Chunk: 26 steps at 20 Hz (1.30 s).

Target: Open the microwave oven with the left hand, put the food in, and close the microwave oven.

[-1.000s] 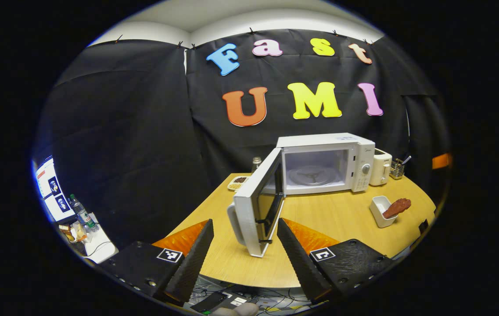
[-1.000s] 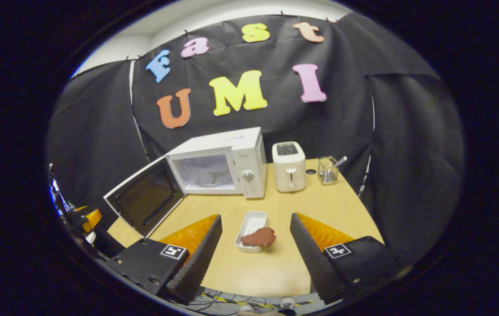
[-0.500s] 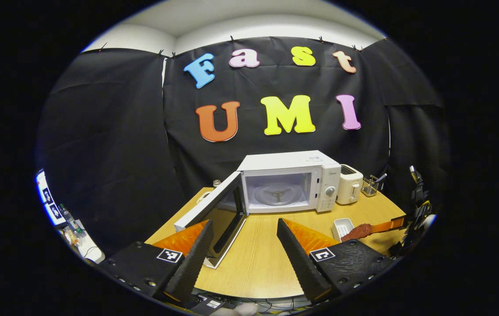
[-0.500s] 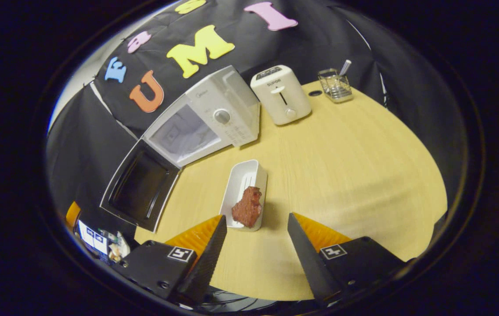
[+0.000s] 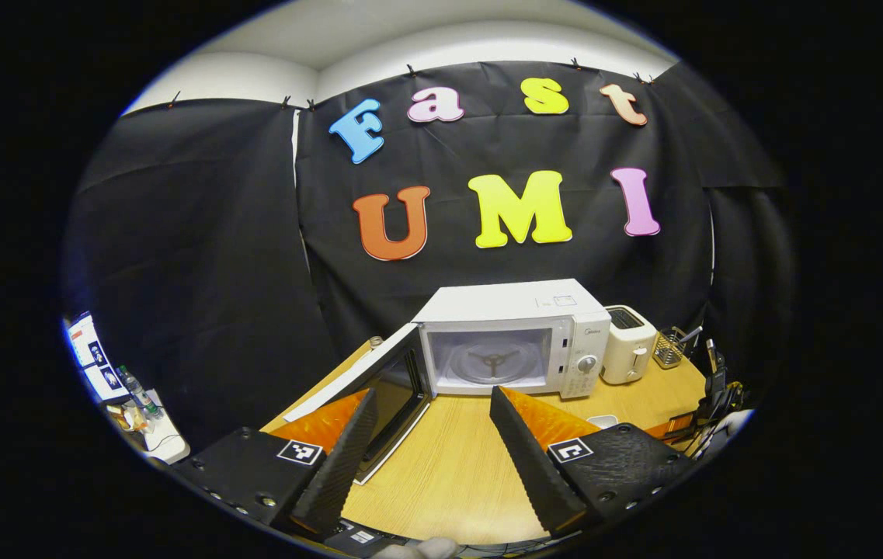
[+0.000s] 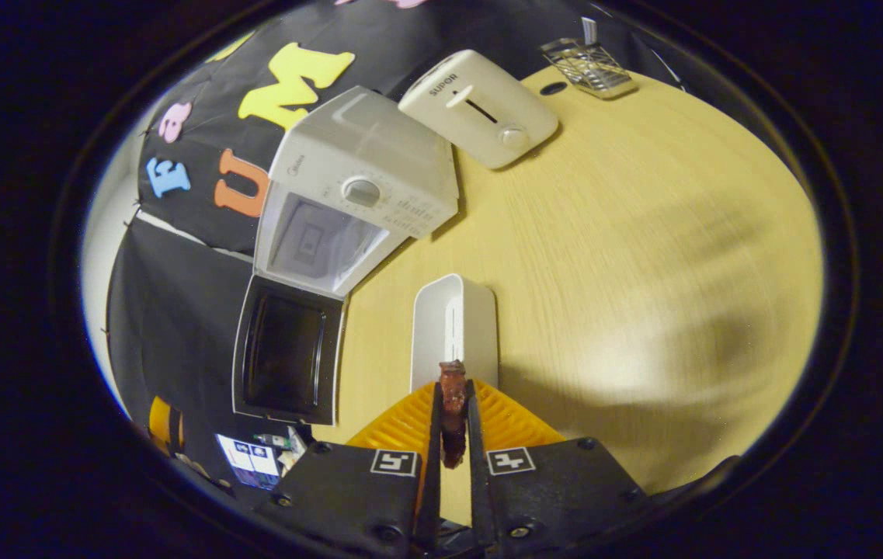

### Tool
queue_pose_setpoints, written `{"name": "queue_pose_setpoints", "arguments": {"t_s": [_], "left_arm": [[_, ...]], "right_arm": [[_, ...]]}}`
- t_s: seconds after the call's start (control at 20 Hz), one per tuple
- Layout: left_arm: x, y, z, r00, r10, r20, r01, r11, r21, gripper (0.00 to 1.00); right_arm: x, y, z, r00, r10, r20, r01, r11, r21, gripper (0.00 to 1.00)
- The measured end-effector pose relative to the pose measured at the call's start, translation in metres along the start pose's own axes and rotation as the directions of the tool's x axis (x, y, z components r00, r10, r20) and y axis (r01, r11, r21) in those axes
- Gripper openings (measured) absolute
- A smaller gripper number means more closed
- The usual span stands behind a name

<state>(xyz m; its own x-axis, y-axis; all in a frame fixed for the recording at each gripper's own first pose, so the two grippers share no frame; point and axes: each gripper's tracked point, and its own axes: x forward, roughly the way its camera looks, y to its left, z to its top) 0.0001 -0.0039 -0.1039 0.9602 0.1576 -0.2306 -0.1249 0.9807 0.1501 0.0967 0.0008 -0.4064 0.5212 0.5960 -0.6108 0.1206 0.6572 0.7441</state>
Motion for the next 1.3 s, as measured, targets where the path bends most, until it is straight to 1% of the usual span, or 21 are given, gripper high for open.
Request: {"name": "queue_pose_setpoints", "arguments": {"t_s": [0.05, 0.2, 0.3, 0.35, 0.4, 0.45, 0.5, 0.55, 0.65, 0.7, 0.85, 1.0, 1.05, 1.15, 1.2, 1.3], "left_arm": [[0.0, -0.003, 0.001, 1.0, 0.014, -0.001, -0.014, 1.0, 0.001, 0.9], [-0.001, -0.01, 0.004, 0.999, 0.035, -0.009, -0.035, 0.999, 0.002, 0.9], [-0.003, -0.015, 0.008, 0.999, 0.036, -0.015, -0.036, 0.999, 0.0, 0.9], [-0.005, -0.015, 0.008, 0.999, 0.039, -0.034, -0.039, 0.999, 0.005, 0.9], [-0.007, -0.016, 0.01, 0.999, 0.025, -0.047, -0.025, 1.0, 0.006, 0.9], [-0.008, -0.021, 0.013, 0.998, -0.007, -0.06, 0.008, 1.0, 0.012, 0.9], [-0.007, -0.02, 0.018, 0.997, -0.027, -0.078, 0.03, 0.999, 0.041, 0.89], [-0.004, -0.019, 0.025, 0.997, -0.044, -0.07, 0.047, 0.998, 0.049, 0.9], [0.002, -0.026, 0.039, 0.993, -0.109, -0.051, 0.111, 0.994, 0.023, 0.9], [0.006, -0.029, 0.043, 0.988, -0.146, -0.043, 0.147, 0.989, 0.013, 0.9], [0.017, -0.026, 0.044, 0.971, -0.238, -0.02, 0.239, 0.971, 0.028, 0.9], [0.026, -0.012, 0.035, 0.957, -0.291, -0.011, 0.291, 0.956, 0.022, 0.9], [0.03, -0.007, 0.032, 0.952, -0.305, -0.01, 0.305, 0.952, 0.029, 0.9], [0.037, 0.01, 0.028, 0.951, -0.31, 0.002, 0.309, 0.95, 0.054, 0.9], [0.04, 0.019, 0.026, 0.951, -0.309, 0.007, 0.308, 0.949, 0.063, 0.9], [0.046, 0.036, 0.017, 0.953, -0.303, 0.009, 0.302, 0.95, 0.083, 0.9]], "right_arm": [[-0.003, 0.002, 0.001, 1.0, 0.007, -0.008, -0.007, 1.0, 0.004, 0.17], [-0.013, 0.015, 0.011, 0.998, 0.054, -0.009, -0.054, 0.998, 0.02, 0.16], [-0.025, 0.034, 0.022, 0.996, 0.091, 0.023, -0.092, 0.995, 0.048, 0.16], [-0.031, 0.048, 0.031, 0.992, 0.117, 0.055, -0.12, 0.992, 0.043, 0.15], [-0.034, 0.06, 0.038, 0.986, 0.144, 0.085, -0.147, 0.989, 0.029, 0.15], [-0.04, 0.074, 0.043, 0.979, 0.168, 0.116, -0.17, 0.985, 0.011, 0.15], [-0.042, 0.089, 0.049, 0.971, 0.183, 0.152, -0.184, 0.983, -0.004, 0.15], [-0.043, 0.103, 0.054, 0.964, 0.196, 0.179, -0.197, 0.98, -0.013, 0.15], [-0.043, 0.13, 0.062, 0.944, 0.225, 0.241, -0.222, 0.974, -0.039, 0.15], [-0.041, 0.14, 0.065, 0.934, 0.223, 0.278, -0.218, 0.975, -0.051, 0.16], [-0.023, 0.169, 0.069, 0.908, 0.206, 0.366, -0.197, 0.978, -0.06, 0.16], [0.009, 0.193, 0.066, 0.882, 0.175, 0.437, -0.167, 0.984, -0.055, 0.15], [0.022, 0.201, 0.067, 0.873, 0.168, 0.458, -0.161, 0.985, -0.055, 0.16], [0.052, 0.213, 0.065, 0.857, 0.155, 0.492, -0.158, 0.987, -0.035, 0.16], [0.068, 0.218, 0.066, 0.851, 0.149, 0.503, -0.165, 0.986, -0.013, 0.16], [0.098, 0.219, 0.074, 0.824, 0.107, 0.556, -0.174, 0.982, 0.069, 0.16]]}}
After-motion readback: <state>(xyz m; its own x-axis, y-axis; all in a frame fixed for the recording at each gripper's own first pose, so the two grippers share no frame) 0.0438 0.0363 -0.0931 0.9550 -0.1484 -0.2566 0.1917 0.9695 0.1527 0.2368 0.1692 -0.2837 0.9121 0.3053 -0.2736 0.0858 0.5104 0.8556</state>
